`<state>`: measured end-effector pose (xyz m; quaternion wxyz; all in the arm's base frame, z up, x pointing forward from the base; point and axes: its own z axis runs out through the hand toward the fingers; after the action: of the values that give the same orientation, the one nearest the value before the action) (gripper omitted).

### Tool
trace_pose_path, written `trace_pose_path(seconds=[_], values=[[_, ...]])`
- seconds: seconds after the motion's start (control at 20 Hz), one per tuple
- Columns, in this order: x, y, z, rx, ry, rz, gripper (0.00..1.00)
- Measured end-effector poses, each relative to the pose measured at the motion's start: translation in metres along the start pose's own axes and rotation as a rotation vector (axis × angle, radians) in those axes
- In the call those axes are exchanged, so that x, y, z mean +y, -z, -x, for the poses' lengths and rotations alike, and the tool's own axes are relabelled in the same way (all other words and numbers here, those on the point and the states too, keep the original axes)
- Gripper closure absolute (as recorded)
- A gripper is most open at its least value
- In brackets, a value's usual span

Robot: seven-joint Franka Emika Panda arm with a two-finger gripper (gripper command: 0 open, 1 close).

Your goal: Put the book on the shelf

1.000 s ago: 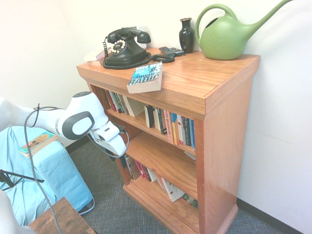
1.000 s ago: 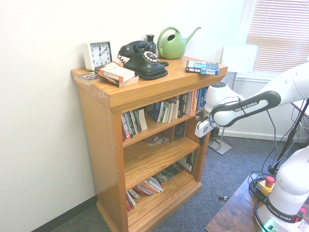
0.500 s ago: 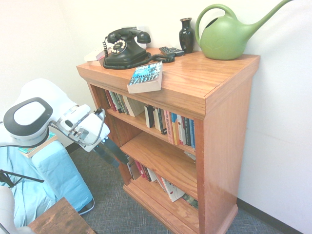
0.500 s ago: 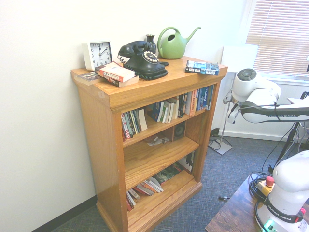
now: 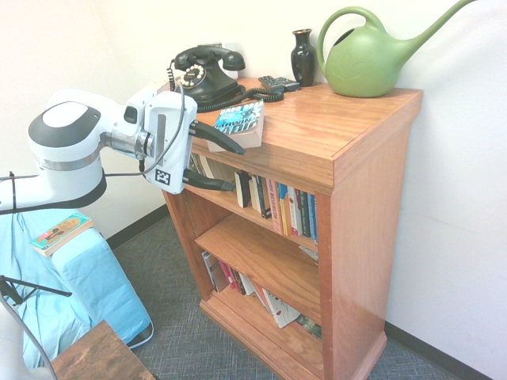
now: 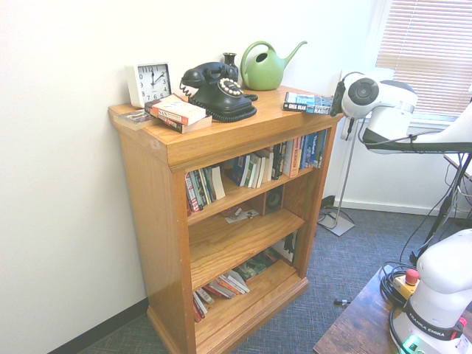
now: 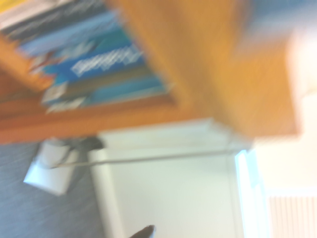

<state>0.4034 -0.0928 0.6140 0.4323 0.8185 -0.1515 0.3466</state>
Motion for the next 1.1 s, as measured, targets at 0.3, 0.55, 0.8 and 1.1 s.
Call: trace_pose_path(seconds=[0.3, 0.55, 0.8, 1.1], values=[[-0.029, -0.004, -0.011, 0.059, 0.093, -0.005, 0.00], [-0.045, 0.020, -0.021, 0.116, 0.116, 0.003, 0.00], [-0.046, 0.020, -0.028, 0.153, 0.088, 0.054, 0.00], [-0.041, 0.025, -0.037, 0.155, 0.061, 0.100, 0.00]])
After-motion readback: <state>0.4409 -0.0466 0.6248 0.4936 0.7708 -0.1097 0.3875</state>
